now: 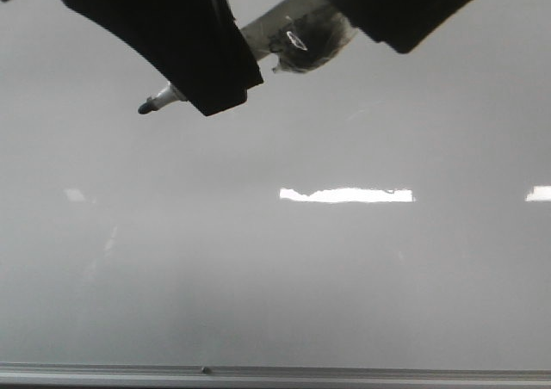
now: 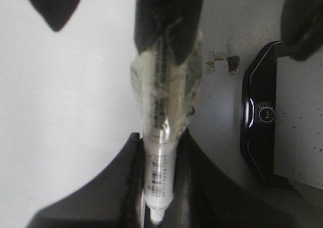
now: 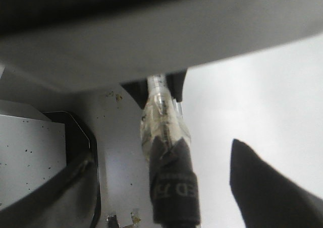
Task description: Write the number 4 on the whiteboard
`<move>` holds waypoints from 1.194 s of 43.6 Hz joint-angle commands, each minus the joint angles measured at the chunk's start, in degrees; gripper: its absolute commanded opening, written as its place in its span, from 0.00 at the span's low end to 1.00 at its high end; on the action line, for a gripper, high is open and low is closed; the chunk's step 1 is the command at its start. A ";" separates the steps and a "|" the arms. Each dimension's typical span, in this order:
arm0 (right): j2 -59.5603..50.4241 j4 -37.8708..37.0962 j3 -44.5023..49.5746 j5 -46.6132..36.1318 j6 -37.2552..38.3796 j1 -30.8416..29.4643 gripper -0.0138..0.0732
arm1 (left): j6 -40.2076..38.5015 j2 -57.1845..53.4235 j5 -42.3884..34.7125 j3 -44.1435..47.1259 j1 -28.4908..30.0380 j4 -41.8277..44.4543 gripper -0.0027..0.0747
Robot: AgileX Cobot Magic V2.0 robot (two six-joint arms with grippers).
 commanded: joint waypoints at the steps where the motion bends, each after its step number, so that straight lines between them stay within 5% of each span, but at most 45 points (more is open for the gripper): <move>1: -0.90 2.38 -1.92 -2.15 -0.49 0.05 0.71 | 0.06 -1.72 -2.95 -1.91 -0.42 -0.54 0.01; 11: -0.90 2.49 -1.92 -3.08 -0.49 0.05 0.67 | 0.06 -1.72 -2.95 -1.91 -0.42 -0.54 0.01; 27: -0.90 2.49 -1.92 -2.27 -0.49 0.05 0.19 | 0.06 -1.72 -3.18 -1.91 -0.42 -0.54 0.04; 39: -0.96 2.43 -1.92 -1.60 0.27 0.05 0.12 | -1.37 -3.37 -2.52 -2.12 0.05 -0.50 0.66; 52: -4.25 -9.71 -5.24 4.41 15.93 -3.12 0.12 | -17.98 -14.95 2.08 -1.07 0.05 10.05 0.71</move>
